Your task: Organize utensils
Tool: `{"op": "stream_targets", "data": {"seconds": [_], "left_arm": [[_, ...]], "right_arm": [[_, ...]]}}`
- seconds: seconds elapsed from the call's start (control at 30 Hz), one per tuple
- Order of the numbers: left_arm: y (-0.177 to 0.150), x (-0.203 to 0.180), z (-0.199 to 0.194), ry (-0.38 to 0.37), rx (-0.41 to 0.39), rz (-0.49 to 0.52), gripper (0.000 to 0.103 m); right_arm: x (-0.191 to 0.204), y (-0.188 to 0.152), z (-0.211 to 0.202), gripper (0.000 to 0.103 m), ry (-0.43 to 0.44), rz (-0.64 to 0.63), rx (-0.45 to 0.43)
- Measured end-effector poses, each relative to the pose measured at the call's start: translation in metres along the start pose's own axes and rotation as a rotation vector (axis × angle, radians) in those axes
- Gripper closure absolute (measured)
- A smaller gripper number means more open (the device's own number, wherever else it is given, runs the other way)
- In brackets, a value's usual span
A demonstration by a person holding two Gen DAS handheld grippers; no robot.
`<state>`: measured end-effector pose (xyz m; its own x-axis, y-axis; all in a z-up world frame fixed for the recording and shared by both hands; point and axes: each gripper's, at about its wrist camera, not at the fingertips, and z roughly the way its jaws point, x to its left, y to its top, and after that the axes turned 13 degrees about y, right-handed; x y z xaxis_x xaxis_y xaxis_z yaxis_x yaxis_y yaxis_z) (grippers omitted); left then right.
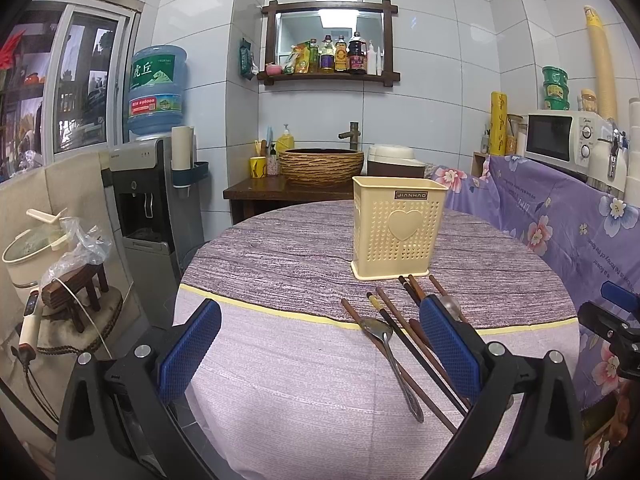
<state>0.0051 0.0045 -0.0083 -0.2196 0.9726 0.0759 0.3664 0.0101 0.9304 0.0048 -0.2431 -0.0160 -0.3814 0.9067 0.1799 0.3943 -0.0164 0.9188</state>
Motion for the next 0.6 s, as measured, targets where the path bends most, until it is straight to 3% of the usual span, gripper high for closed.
{"op": "stream_targets", "data": {"seconds": [0.6], "left_arm": [[-0.0012, 0.0016, 0.0017, 0.006, 0.007, 0.001, 0.005]], "right_arm": [[0.0002, -0.0007, 0.0012, 0.005, 0.001, 0.002, 0.008]]}}
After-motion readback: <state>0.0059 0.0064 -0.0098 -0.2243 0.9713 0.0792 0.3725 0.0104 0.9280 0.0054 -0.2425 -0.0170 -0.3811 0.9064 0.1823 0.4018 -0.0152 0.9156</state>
